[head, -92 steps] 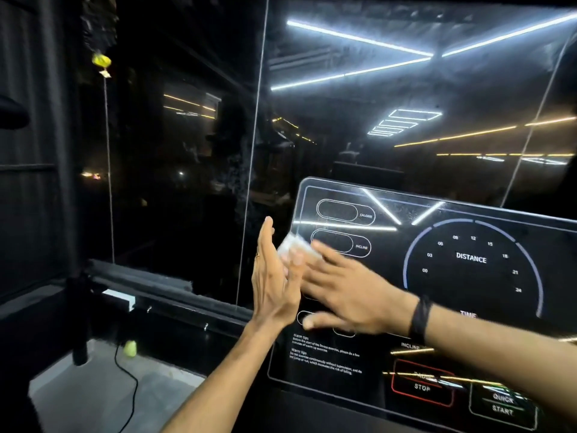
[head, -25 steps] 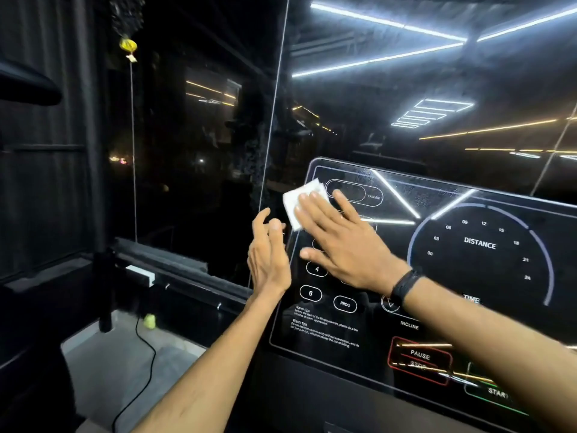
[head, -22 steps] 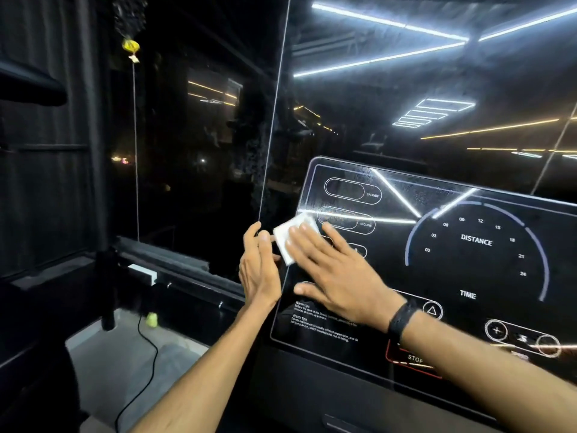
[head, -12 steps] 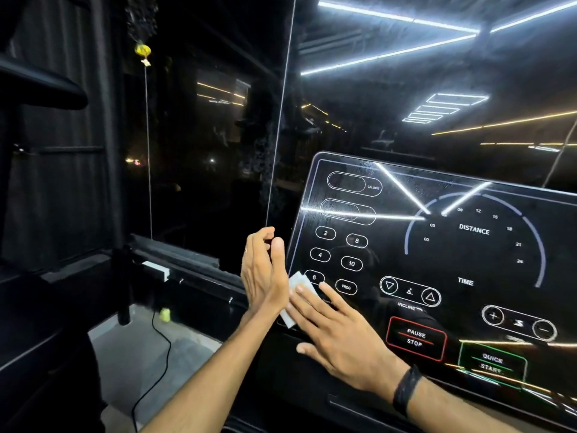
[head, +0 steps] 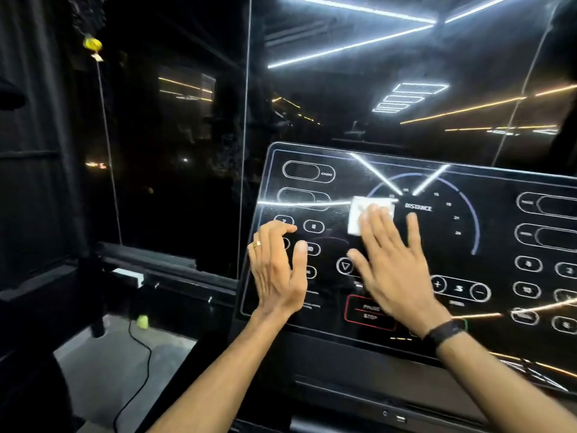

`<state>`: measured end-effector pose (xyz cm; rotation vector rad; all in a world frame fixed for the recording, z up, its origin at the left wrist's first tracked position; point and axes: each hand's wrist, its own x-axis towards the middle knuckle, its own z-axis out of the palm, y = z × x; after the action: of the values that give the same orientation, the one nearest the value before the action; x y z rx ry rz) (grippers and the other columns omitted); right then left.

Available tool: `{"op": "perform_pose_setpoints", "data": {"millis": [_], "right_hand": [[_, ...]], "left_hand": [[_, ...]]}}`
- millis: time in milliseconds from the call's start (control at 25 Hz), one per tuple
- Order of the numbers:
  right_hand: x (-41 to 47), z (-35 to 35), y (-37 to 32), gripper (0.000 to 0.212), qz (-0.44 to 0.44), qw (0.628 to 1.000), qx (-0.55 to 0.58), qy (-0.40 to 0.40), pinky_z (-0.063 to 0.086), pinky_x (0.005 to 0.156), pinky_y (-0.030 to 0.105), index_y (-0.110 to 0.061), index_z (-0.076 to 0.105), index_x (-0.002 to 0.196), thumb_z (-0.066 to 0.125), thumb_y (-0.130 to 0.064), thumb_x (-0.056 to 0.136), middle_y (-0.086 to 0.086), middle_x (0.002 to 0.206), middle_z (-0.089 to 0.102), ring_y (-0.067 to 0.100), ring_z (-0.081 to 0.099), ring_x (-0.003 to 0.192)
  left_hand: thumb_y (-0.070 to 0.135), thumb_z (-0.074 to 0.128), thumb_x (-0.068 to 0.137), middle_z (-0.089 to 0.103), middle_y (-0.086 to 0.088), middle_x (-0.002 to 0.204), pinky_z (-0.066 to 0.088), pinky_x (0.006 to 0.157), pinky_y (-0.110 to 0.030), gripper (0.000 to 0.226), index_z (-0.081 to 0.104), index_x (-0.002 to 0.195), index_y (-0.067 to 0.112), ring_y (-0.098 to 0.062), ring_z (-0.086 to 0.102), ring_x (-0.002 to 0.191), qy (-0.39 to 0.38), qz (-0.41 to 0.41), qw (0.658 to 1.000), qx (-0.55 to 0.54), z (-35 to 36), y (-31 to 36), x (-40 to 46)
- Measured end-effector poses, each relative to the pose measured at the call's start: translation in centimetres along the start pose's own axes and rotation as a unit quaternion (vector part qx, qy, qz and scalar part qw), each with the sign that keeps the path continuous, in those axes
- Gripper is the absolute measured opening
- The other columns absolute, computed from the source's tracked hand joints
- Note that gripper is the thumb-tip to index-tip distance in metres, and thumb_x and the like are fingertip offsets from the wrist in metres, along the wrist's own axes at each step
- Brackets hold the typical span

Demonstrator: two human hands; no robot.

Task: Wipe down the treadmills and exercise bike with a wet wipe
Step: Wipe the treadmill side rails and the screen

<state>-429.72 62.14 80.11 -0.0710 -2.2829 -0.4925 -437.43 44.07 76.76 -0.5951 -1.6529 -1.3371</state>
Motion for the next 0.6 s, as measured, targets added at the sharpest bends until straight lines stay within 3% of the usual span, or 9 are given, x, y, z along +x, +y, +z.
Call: {"op": "perform_pose_setpoints", "data": {"millis": [160,200,320,360,400,480,520,560,600], "right_hand": [[-7.5,1.0,1.0,0.071,-0.201,0.977,-0.045,-0.061,0.012,0.124,0.051,-0.005,0.033,0.155,0.031,-0.055,0.105,0.015,0.164,0.026,0.026,0.021,0.153],[-7.2,0.5,3.5,0.069,-0.187,0.979,-0.059,-0.055,0.009,0.125,0.05,-0.005,0.038,0.153,0.031,-0.055,0.105,0.014,0.162,0.032,0.025,0.025,0.151],[-5.5,-1.3,9.4,0.069,0.118,0.993,-0.019,-0.018,0.0,0.124,0.053,-0.004,0.037,0.151,0.025,-0.052,0.104,0.016,0.159,0.035,0.027,0.028,0.149],[-6.2,-1.1,9.5,0.069,0.151,0.989,-0.005,-0.011,0.001,0.124,0.055,-0.003,0.033,0.153,0.026,-0.051,0.104,0.018,0.161,0.03,0.028,0.025,0.151],[-8.0,-0.4,8.2,0.07,0.123,0.992,-0.001,-0.029,0.005,0.124,0.055,-0.002,0.031,0.154,0.029,-0.05,0.104,0.018,0.162,0.027,0.029,0.024,0.151],[-12.3,0.8,6.9,0.068,-0.04,0.996,-0.017,-0.078,0.008,0.124,0.053,-0.004,0.032,0.155,0.031,-0.051,0.105,0.015,0.164,0.025,0.028,0.024,0.152],[-13.1,0.8,8.4,0.067,-0.063,0.995,-0.025,-0.077,0.007,0.124,0.053,-0.006,0.037,0.153,0.03,-0.052,0.105,0.013,0.163,0.029,0.026,0.028,0.151],[-12.9,0.7,11.1,0.065,0.001,0.997,-0.019,-0.07,0.005,0.124,0.056,-0.007,0.043,0.149,0.028,-0.052,0.104,0.012,0.161,0.034,0.026,0.033,0.148],[-12.3,0.4,13.9,0.064,0.138,0.989,0.0,-0.048,0.003,0.123,0.059,-0.007,0.046,0.146,0.028,-0.051,0.103,0.012,0.159,0.037,0.025,0.034,0.147]], "left_hand": [[0.034,0.042,0.092,0.059,0.0,0.109,0.037,0.085,-0.035,0.033,0.062,0.104,0.01,-0.016,0.052,0.097,-0.03,0.046,0.998,-0.039,3.8,3.0,-1.8],[0.033,0.041,0.092,0.059,-0.001,0.108,0.037,0.085,-0.036,0.034,0.062,0.103,0.009,-0.016,0.052,0.097,-0.037,0.054,0.997,-0.042,4.6,3.7,-2.1],[0.032,0.042,0.092,0.059,-0.003,0.105,0.038,0.082,-0.04,0.032,0.062,0.101,0.01,-0.02,0.053,0.094,-0.032,0.048,0.997,-0.052,6.5,5.2,-2.5],[0.032,0.042,0.092,0.059,-0.002,0.104,0.038,0.081,-0.04,0.031,0.062,0.101,0.01,-0.02,0.053,0.093,-0.026,0.045,0.997,-0.057,7.1,5.7,-2.8],[0.031,0.042,0.092,0.059,-0.002,0.104,0.038,0.081,-0.041,0.03,0.062,0.1,0.01,-0.021,0.053,0.093,-0.026,0.048,0.997,-0.058,7.6,6.1,-3.1],[0.03,0.042,0.093,0.06,-0.003,0.105,0.037,0.08,-0.041,0.03,0.062,0.1,0.009,-0.022,0.053,0.093,-0.036,0.071,0.995,-0.058,8.6,6.8,-3.6],[0.031,0.042,0.092,0.06,-0.004,0.104,0.035,0.08,-0.039,0.03,0.063,0.099,0.009,-0.022,0.053,0.093,-0.045,0.081,0.994,-0.057,9.0,7.1,-3.7],[0.031,0.043,0.092,0.06,-0.004,0.103,0.033,0.079,-0.037,0.031,0.063,0.098,0.009,-0.022,0.053,0.092,-0.051,0.087,0.993,-0.053,9.4,7.3,-3.8],[0.031,0.043,0.092,0.06,-0.003,0.102,0.032,0.078,-0.035,0.03,0.064,0.097,0.009,-0.021,0.052,0.09,-0.054,0.091,0.993,-0.048,9.7,7.4,-4.0]]}}
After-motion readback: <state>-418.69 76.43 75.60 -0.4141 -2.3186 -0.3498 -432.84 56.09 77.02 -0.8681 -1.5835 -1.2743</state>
